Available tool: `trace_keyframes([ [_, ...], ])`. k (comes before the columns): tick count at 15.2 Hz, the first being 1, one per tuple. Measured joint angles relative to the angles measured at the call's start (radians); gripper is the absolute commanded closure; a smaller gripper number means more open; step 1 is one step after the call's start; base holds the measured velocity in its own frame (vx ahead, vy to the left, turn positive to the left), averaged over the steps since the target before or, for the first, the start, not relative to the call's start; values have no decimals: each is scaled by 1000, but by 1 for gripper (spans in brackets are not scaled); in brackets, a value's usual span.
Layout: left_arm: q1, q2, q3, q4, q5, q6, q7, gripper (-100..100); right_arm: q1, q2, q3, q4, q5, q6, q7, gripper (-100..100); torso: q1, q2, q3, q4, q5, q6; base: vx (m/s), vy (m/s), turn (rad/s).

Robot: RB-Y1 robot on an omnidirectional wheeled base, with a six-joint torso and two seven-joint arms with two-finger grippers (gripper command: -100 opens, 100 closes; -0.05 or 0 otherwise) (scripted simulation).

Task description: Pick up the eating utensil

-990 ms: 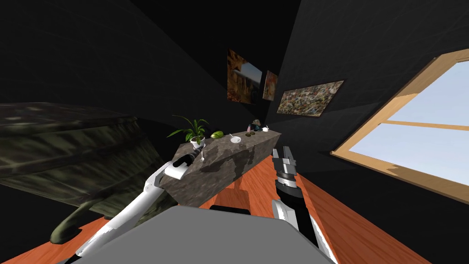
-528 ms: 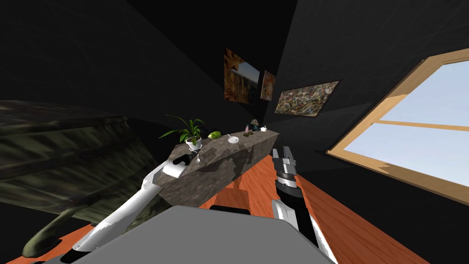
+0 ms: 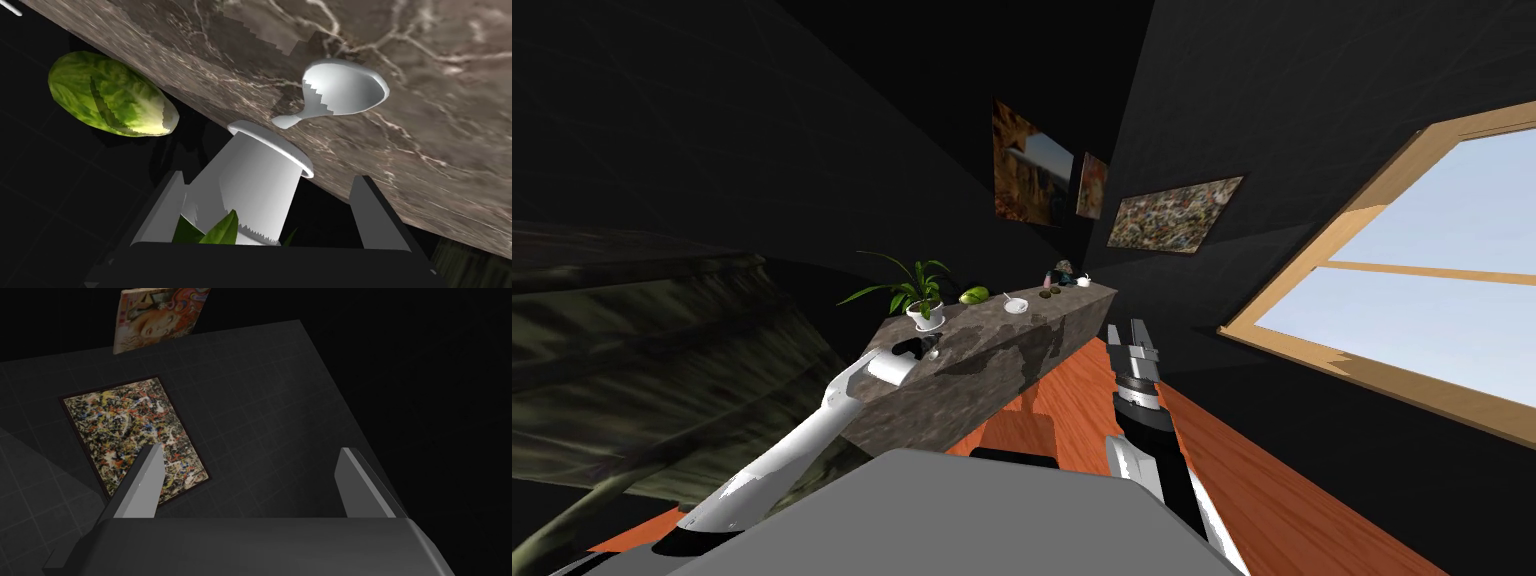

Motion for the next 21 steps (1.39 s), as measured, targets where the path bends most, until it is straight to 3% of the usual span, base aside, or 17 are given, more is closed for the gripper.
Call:
trace_keyframes([
  [11,-32,58,0,86,29,186,-67,-100,0,0,0,0,0,0,0,0,1,0,0,0,0,0,28,-53,-25],
  [16,-35,43,-5,139,14,147,-64,-100,0,0,0,0,0,0,0,0,7,-1,0,0,2,0,34,30,-32],
  [17,-36,42,-6,143,13,142,-64,100,0,0,0,0,0,0,0,0,7,0,0,0,1,0,8,11,-2],
  [21,-35,43,-5,144,12,143,-64,100,0,0,0,0,0,0,0,0,4,1,0,0,2,2,1,3,10],
])
